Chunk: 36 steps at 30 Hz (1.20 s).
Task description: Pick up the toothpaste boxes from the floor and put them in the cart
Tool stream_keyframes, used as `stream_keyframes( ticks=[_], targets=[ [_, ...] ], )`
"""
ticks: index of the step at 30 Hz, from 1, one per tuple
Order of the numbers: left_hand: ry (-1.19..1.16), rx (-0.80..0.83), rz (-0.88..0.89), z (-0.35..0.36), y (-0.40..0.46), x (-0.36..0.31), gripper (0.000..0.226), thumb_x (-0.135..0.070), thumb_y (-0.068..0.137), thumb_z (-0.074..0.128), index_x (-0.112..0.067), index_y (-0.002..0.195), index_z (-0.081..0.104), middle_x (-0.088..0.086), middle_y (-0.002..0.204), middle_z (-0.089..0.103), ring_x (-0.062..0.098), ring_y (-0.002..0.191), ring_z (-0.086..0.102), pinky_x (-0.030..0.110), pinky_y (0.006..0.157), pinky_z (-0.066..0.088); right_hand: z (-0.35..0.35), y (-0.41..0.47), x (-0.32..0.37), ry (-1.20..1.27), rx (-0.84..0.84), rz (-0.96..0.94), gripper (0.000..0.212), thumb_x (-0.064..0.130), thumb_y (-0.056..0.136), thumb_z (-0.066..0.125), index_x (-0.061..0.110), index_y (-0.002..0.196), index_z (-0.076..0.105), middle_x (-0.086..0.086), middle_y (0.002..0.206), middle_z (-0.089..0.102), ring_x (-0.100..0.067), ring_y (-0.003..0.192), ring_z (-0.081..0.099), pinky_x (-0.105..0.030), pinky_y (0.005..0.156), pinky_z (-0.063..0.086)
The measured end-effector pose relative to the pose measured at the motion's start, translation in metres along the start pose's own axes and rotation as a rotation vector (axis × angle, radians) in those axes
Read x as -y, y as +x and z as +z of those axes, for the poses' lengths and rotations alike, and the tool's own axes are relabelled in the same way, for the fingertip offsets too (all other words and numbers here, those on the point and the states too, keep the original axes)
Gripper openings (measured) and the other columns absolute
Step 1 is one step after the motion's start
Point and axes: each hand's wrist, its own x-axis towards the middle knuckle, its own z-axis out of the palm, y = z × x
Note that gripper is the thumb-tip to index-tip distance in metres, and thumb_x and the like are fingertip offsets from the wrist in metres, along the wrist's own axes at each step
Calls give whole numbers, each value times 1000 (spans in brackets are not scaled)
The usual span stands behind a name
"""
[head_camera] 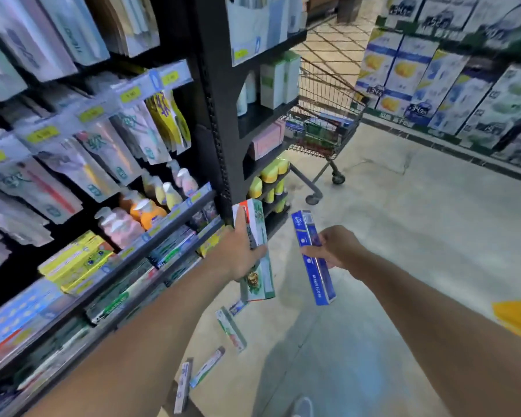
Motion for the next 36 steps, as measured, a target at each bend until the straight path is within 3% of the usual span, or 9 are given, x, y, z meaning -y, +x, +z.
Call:
stream_keyframes(
  ticks=[3, 6, 10, 12, 18, 23, 28, 32, 36],
  targets=[
    [-11, 19, 22, 10, 35, -43, 98, -46, 95, 56, -35, 149, -26, 17, 139, 33, 34, 96, 59, 38, 65, 56, -36, 21, -27, 67, -39, 22, 46, 47, 77, 76, 3, 83, 63, -15, 90, 72, -26, 83, 72, -35, 78, 56],
    [-4, 45, 44, 17, 71, -76, 100, -44, 94, 57, -33, 150, -25, 16, 137, 34, 28, 93, 52, 25, 57, 44, -64, 43, -52, 142, -56, 75, 49, 47, 77, 77, 1, 92, 66, -9, 87, 72, -21, 75, 70, -29, 66, 54],
    [8, 110, 85, 23, 144, -121, 102, -45, 93, 59, -35, 150, -24, 15, 142, 34, 30, 102, 54, 34, 69, 50, -101, 85, -78, 251, -96, 118, 41, 43, 76, 80, 6, 88, 66, -6, 82, 70, -16, 67, 67, -22, 57, 48],
    [24, 124, 99, 25, 188, -145, 102, -45, 92, 60, -37, 150, -24, 15, 148, 30, 33, 106, 56, 35, 67, 52, -122, 113, -85, 324, -125, 143, 37, 38, 76, 81, 6, 87, 66, -6, 81, 69, -15, 67, 66, -23, 57, 50],
    [84, 214, 150, 21, 297, -203, 104, -51, 92, 57, -33, 148, -29, 15, 158, 15, 36, 129, 44, 42, 93, 50, -191, 189, -96, 426, -215, 207, 37, 33, 74, 83, 1, 88, 70, -13, 81, 70, -23, 71, 67, -44, 73, 61],
    [81, 312, 190, 15, 401, -264, 103, -50, 92, 57, -38, 146, -30, 14, 160, 15, 35, 123, 51, 32, 71, 51, -263, 269, -105, 418, -262, 266, 38, 36, 75, 82, 2, 87, 71, -18, 88, 72, -31, 82, 71, -46, 73, 61],
    [153, 355, 222, 28, 476, -316, 101, -51, 94, 54, -37, 147, -31, 12, 160, 12, 33, 124, 50, 22, 56, 44, -318, 326, -133, 454, -254, 301, 32, 32, 76, 81, 4, 87, 71, -14, 87, 72, -26, 80, 71, -37, 69, 61],
    [110, 383, 162, 50, 535, -360, 104, -49, 92, 59, -44, 145, -30, 5, 161, 10, 36, 115, 54, 37, 56, 59, -366, 389, -164, 447, -240, 298, 31, 32, 78, 79, 5, 91, 69, -10, 88, 71, -23, 81, 70, -38, 73, 61],
    [83, 347, 113, 59, 589, -408, 105, -48, 91, 60, -47, 141, -33, 4, 161, 9, 36, 102, 60, 45, 56, 61, -427, 451, -188, 413, -204, 246, 32, 32, 79, 78, 7, 96, 69, -8, 89, 72, -20, 81, 70, -36, 74, 61]
  ],
)
